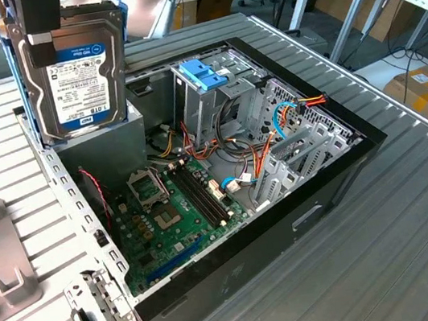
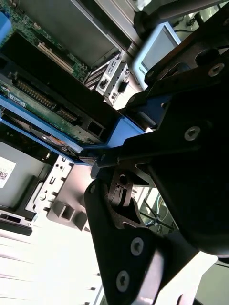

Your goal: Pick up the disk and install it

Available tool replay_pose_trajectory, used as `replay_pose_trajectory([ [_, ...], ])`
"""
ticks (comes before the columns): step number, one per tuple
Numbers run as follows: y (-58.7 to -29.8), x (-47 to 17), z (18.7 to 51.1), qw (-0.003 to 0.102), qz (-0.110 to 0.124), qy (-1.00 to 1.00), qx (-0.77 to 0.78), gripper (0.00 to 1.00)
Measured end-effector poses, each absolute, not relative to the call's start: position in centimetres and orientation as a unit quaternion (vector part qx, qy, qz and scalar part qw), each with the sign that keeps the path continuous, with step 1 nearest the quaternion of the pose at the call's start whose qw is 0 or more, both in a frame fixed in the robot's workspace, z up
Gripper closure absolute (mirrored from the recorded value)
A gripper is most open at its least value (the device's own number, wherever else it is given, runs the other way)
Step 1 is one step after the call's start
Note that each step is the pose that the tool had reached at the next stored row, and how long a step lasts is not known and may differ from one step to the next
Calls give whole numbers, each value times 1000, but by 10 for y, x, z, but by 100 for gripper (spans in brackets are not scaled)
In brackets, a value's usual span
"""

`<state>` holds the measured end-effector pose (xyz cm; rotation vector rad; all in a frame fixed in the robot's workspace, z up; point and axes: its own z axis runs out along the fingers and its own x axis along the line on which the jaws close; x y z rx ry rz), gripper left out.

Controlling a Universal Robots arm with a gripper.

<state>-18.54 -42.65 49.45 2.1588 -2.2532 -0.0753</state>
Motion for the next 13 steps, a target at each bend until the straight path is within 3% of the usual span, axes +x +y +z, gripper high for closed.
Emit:
replay_pose_trajectory([
  [13, -435, -175, 494, 10, -24, -722, 692, 63],
])
